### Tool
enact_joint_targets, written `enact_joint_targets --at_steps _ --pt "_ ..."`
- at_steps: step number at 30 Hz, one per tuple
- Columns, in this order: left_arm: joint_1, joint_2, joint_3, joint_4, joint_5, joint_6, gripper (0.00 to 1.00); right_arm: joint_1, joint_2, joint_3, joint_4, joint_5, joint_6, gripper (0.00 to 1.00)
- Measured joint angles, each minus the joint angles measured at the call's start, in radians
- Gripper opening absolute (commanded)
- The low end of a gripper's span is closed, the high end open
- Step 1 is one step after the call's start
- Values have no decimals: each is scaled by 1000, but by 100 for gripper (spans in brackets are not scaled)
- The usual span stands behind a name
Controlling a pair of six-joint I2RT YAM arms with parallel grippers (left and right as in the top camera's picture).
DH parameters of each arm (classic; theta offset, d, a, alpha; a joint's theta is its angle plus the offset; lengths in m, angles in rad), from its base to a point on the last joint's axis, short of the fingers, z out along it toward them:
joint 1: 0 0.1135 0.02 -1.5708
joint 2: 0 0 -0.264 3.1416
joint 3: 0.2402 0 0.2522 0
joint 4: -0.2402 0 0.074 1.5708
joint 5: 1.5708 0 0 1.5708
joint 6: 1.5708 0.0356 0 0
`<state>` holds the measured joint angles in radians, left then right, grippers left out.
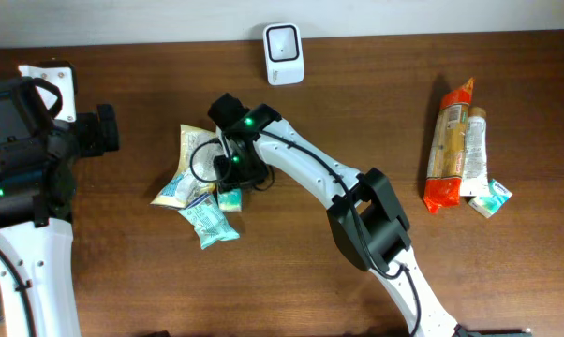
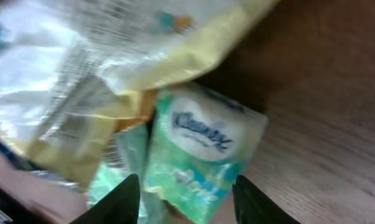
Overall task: Scan the item barcode
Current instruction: 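Reach the right gripper to the small green Kleenex pack, then grasp the small Kleenex pack with the right gripper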
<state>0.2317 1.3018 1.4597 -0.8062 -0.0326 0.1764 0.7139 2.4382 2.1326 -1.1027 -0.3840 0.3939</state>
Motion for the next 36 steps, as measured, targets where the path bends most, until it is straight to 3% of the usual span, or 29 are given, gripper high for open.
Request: enact_joint_targets --at_steps 4,8,11,14,18,20,22,24,29,33,36 --pt "0 0 0 0 0 0 99 0 8 -60 17 -31 0 43" --pt "0 0 0 0 0 0 99 -1 9 -122 79 -111 7 5" --pt "0 0 0 0 0 0 99 -20 9 -122 48 -143 3 4" --pt "0 0 0 0 0 0 99 -84 9 -132 -77 -206 -98 4" --pt "0 0 0 0 0 0 99 -264 4 -135 -258 -328 -362 4" --pt "0 0 0 0 0 0 99 -349 -1 -138 -311 -291 -435 11" --pt "0 0 0 0 0 0 99 -414 -3 -140 -346 -65 -406 26" --pt "0 0 0 0 0 0 99 -420 -4 -140 -352 37 -399 43" --pt "0 0 0 0 0 0 99 -410 -14 -138 -352 151 -388 45" --pt "0 0 0 0 0 0 99 -432 -30 -26 -446 185 -394 45" --pt "0 0 0 1 0 0 99 -446 -200 5 -441 197 -394 45"
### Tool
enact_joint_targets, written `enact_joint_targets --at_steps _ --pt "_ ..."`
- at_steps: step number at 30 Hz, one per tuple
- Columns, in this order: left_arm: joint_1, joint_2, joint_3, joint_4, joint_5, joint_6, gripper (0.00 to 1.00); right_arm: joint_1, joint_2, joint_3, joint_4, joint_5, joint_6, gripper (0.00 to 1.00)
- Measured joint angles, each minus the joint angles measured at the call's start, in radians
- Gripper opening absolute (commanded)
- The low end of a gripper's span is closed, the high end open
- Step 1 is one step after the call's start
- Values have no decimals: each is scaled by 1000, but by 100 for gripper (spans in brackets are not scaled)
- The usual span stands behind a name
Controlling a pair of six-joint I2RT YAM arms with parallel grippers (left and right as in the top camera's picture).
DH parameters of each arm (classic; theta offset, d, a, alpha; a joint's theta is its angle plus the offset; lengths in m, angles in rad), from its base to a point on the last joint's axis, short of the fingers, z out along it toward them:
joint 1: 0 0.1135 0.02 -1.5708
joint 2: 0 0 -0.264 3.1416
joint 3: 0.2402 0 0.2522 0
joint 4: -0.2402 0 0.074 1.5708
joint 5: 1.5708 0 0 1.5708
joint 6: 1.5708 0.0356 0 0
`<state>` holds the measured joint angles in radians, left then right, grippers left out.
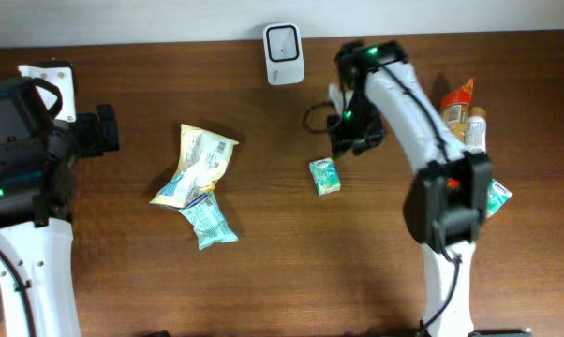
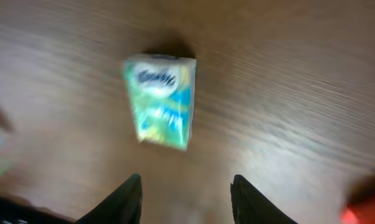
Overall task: Scan the item barcode
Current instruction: 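Grasp the small Kleenex pack with the right gripper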
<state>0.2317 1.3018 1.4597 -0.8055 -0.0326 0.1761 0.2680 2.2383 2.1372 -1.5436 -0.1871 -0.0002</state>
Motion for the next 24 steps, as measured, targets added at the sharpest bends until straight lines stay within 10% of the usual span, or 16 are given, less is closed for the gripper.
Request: enact_joint_targets --at_steps 20,24 --pt "0 0 0 -1 0 0 99 -114 -178 -773 725 -381 -8 37" --pt "0 0 0 -1 0 0 99 -114 -178 -803 757 -399 1 4"
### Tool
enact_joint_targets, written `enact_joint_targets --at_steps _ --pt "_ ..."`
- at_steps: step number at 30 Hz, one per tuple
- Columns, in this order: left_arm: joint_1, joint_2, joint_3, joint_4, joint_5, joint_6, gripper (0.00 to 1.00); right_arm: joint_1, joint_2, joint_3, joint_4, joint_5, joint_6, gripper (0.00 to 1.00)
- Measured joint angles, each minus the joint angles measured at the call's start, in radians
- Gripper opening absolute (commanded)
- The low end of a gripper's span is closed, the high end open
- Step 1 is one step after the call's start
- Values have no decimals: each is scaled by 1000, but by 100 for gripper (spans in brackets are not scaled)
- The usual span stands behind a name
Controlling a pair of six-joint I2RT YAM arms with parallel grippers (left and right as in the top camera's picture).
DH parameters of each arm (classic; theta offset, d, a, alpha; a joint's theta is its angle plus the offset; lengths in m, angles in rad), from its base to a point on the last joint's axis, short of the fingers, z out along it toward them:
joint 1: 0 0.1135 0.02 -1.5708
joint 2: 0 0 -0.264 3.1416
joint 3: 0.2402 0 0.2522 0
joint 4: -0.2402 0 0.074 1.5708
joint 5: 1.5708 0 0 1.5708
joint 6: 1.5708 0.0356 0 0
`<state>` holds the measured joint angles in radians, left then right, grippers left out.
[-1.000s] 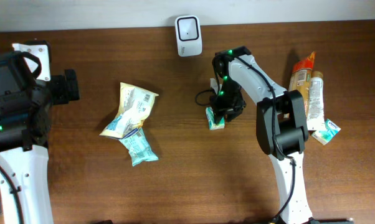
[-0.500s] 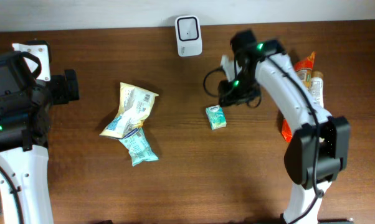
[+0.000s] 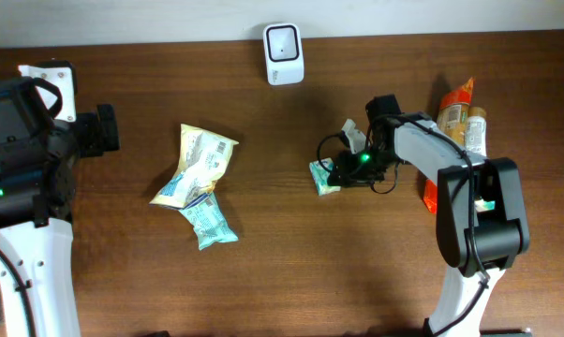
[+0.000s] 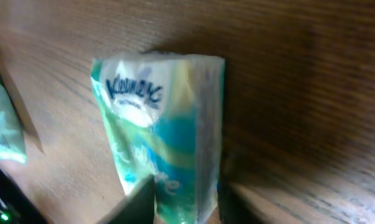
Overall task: Scan the item barcode
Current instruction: 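Grasp the small Kleenex pack with the right gripper, then hold the Kleenex pack in front of the scanner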
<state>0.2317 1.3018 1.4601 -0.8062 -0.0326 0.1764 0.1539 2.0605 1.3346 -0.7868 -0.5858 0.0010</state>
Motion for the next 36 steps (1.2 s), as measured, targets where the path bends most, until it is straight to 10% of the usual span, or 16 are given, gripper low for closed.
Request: enact_joint_targets --at_steps 7,14,26,36 --pt "0 0 0 0 0 0 99 0 0 -3 -30 -129 -5 4" --pt "0 0 0 0 0 0 99 0 2 70 -14 -809 -95 4" --pt "0 0 0 0 0 0 99 -3 5 336 -25 -932 105 4" --pt "0 0 0 1 0 0 99 152 5 750 -430 180 121 4"
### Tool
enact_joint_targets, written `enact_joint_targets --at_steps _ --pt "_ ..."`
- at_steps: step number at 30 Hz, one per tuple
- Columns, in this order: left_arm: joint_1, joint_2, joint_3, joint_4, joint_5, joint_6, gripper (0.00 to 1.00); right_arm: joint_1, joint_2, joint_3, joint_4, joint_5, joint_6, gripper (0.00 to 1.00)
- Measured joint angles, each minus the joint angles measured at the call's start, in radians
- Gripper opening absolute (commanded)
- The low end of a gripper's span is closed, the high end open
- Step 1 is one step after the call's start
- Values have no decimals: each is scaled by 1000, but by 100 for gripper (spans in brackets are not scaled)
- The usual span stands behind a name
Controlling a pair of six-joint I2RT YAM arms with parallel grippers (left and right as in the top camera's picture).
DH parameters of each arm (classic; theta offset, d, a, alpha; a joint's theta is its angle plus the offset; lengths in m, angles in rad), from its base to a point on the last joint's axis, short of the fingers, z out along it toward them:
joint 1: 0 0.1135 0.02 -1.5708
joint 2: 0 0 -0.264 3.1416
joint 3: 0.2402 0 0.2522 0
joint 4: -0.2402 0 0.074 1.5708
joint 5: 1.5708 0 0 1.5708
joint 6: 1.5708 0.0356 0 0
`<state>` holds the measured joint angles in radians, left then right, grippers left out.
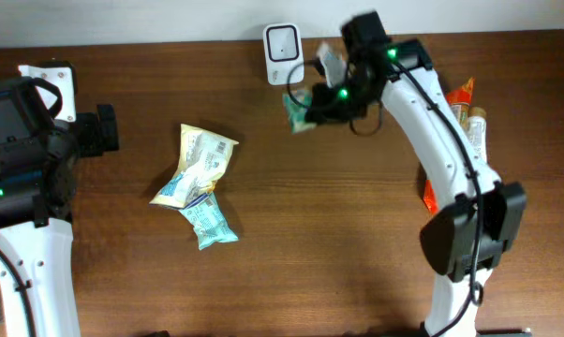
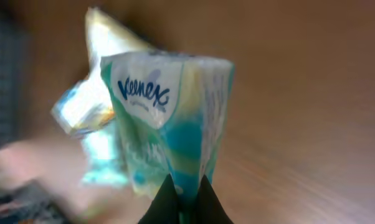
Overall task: Scan the item barcode
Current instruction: 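Hold the Kleenex pack in front of the scanner, then carry the Kleenex pack right and drop it by the pile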
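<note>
A green and white Kleenex tissue pack [image 1: 299, 109] hangs in the air just below the white barcode scanner [image 1: 283, 41] at the table's back edge. My right gripper [image 1: 312, 109] is shut on the pack's end; the right wrist view shows the pack [image 2: 169, 118] pinched between the two black fingertips [image 2: 167, 202], logo side facing the camera. My left gripper is out of sight; only the left arm's body [image 1: 24, 140] shows at the left edge.
A yellow snack bag [image 1: 196, 164] and a teal packet [image 1: 209, 222] lie left of centre. At the right, an orange bag [image 1: 448, 140], a tube-shaped pack [image 1: 473, 150] and a small box [image 1: 491, 198] lie together.
My right gripper was low at the tissue pack lying on the table right of centre. Now it is shut on the pack and holds it up near the scanner, farther back and left.
First my right gripper was open over the tissue pack in the pile at the left. Then the pack lay alone mid-table with the gripper open above it. Then the gripper was down at the pack. Now it holds the pack lifted by the scanner.
</note>
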<state>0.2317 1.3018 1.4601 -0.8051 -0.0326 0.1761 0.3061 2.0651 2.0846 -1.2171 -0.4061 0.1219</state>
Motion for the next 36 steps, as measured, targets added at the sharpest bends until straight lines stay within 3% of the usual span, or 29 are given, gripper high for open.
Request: enact_joint_targets --at_steps 3,6,9,11,15,22,36 --pt "0 0 0 -1 0 0 99 58 6 190 43 310 6 4" --pt "0 0 0 0 0 0 99 91 33 233 260 605 -79 4" --pt "0 0 0 -1 0 0 99 134 145 233 561 800 -225 4" --pt "0 0 0 -2 0 0 99 150 211 233 661 865 -310 4" --pt "0 0 0 -2 0 0 99 159 373 232 813 930 -523 4" --pt "0 0 0 -1 0 0 99 159 529 229 881 949 -761 4" --pt "0 0 0 -2 0 0 99 175 532 229 914 975 -782 4"
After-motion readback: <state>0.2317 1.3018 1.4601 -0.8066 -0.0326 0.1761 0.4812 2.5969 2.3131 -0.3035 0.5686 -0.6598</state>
